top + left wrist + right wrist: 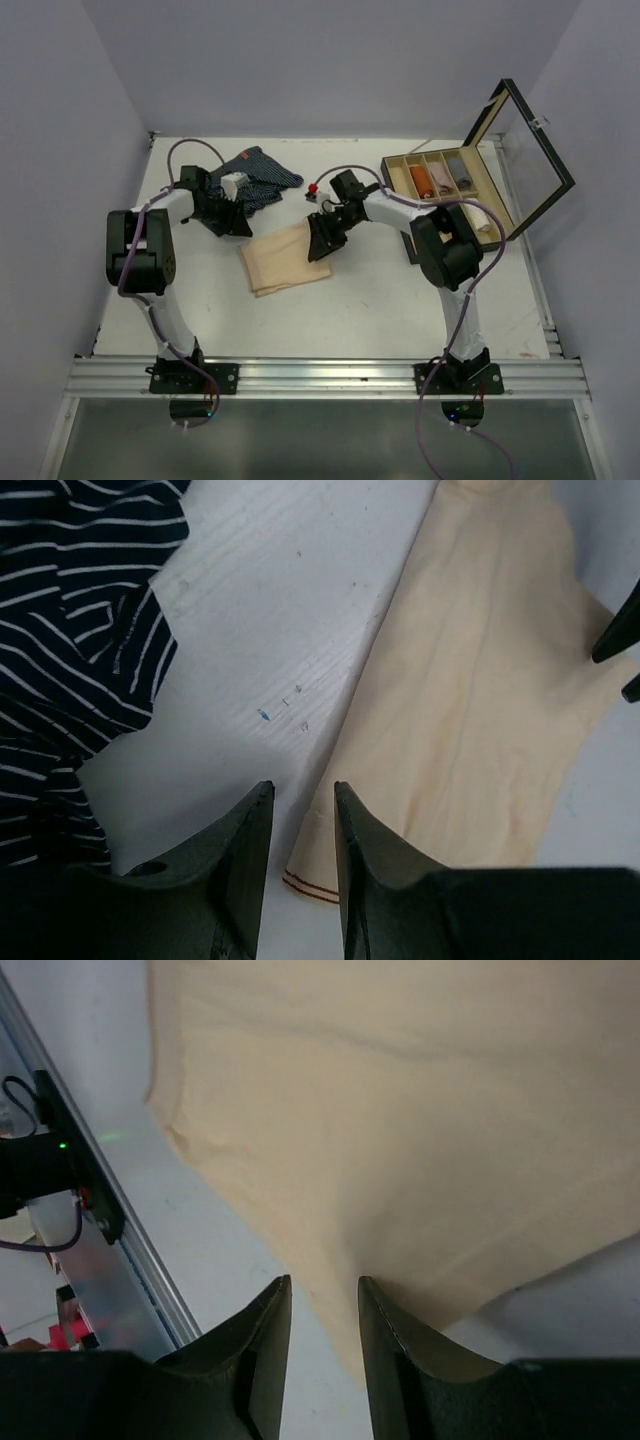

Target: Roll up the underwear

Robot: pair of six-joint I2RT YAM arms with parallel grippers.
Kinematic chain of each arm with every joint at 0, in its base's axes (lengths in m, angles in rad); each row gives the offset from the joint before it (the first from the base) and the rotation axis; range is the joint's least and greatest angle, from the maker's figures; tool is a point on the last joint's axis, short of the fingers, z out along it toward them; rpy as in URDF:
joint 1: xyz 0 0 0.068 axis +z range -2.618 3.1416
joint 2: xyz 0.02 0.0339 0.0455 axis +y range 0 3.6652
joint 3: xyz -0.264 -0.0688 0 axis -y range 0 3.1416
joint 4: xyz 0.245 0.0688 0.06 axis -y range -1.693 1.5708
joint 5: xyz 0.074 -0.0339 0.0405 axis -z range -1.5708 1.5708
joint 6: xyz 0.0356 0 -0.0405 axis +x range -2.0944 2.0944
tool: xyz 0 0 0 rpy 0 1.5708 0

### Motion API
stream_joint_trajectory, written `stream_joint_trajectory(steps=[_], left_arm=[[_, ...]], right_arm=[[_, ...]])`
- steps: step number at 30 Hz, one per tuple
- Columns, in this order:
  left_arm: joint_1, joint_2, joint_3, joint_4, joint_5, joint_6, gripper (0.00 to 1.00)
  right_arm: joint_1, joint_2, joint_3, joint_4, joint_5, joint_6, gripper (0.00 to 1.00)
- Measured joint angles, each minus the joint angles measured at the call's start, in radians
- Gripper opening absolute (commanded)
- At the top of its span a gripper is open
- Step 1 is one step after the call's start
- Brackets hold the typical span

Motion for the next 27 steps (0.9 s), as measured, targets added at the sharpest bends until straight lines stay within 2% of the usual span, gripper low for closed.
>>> stream_joint_trajectory(steps=[4,8,12,14,17,20,22,24,27], left_arm=[[-0.047,0.024,-0.013,-0.037,-0.069,0.064,0.3],[-0.089,-0.021,-0.075,-0.054,-0.083,0.137,0.26],[-0.098,-0.108,-0.188,-0.092,-0.077,0.186,0.27],[-0.111,-0.15,-0.23,-0.124,-0.079,0.21,0.32],[-0.181,-0.206,-0.257,-0.186,-0.065,0.246,0.36],[-0.267,-0.229,-0.229,-0.251,0.002,0.291,0.36],[-0.285,-0.23,-0.2,-0.276,0.025,0.305,0.36],[-0.277,-0.236,-0.179,-0.269,0.029,0.304,0.37],[-0.262,-0.256,-0.164,-0.221,0.029,0.283,0.37]], right_arm=[[-0.018,0.081,0.011,-0.064,0.029,-0.011,0.36],[-0.034,0.133,0.119,-0.137,0.058,-0.04,0.35],[-0.044,0.259,0.357,-0.216,0.077,-0.1,0.36],[-0.045,0.345,0.526,-0.247,0.085,-0.146,0.39],[-0.042,0.414,0.676,-0.222,0.111,-0.238,0.43],[-0.04,0.409,0.685,-0.191,0.119,-0.291,0.44],[-0.04,0.381,0.653,-0.166,0.121,-0.3,0.44],[-0.04,0.31,0.56,-0.149,0.12,-0.293,0.43],[-0.041,0.129,0.335,-0.108,0.119,-0.245,0.42]])
